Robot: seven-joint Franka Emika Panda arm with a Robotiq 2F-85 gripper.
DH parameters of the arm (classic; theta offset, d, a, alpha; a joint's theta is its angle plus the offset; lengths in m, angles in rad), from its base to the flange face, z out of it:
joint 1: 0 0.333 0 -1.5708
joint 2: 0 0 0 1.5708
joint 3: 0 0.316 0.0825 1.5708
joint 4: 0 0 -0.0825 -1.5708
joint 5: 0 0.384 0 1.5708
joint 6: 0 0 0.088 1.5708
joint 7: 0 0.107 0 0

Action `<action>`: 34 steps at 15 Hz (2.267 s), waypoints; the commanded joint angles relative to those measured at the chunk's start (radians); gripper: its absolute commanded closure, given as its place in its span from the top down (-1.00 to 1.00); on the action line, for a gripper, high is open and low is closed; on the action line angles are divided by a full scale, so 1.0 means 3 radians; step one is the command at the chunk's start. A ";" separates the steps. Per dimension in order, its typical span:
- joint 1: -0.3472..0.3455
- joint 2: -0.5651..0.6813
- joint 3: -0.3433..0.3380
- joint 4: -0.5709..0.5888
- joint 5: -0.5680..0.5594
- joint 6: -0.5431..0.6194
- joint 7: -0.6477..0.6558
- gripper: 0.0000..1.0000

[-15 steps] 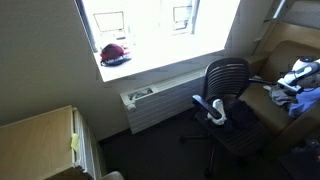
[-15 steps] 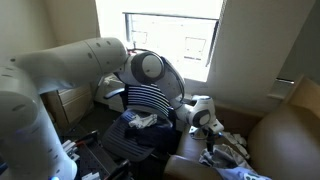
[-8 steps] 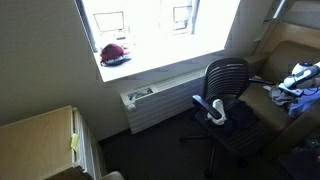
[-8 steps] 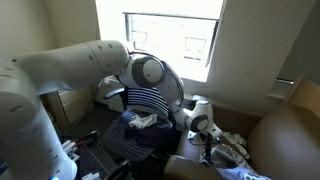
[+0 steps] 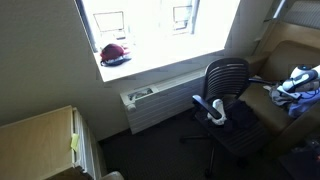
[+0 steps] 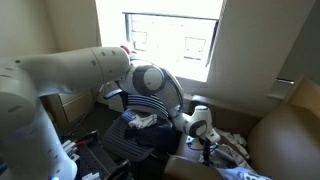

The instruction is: Put the clothes on the brown chair onto the black chair and vice-versa

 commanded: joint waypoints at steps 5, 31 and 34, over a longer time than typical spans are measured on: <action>-0.0107 0.0033 0.0090 0.0059 -0.0411 -0.0063 0.0829 0.45; -0.0392 0.0030 0.0377 0.0848 -0.0475 -0.0975 0.0464 0.66; -0.0335 0.0037 0.0212 0.0588 -0.0511 -0.0114 0.0693 0.99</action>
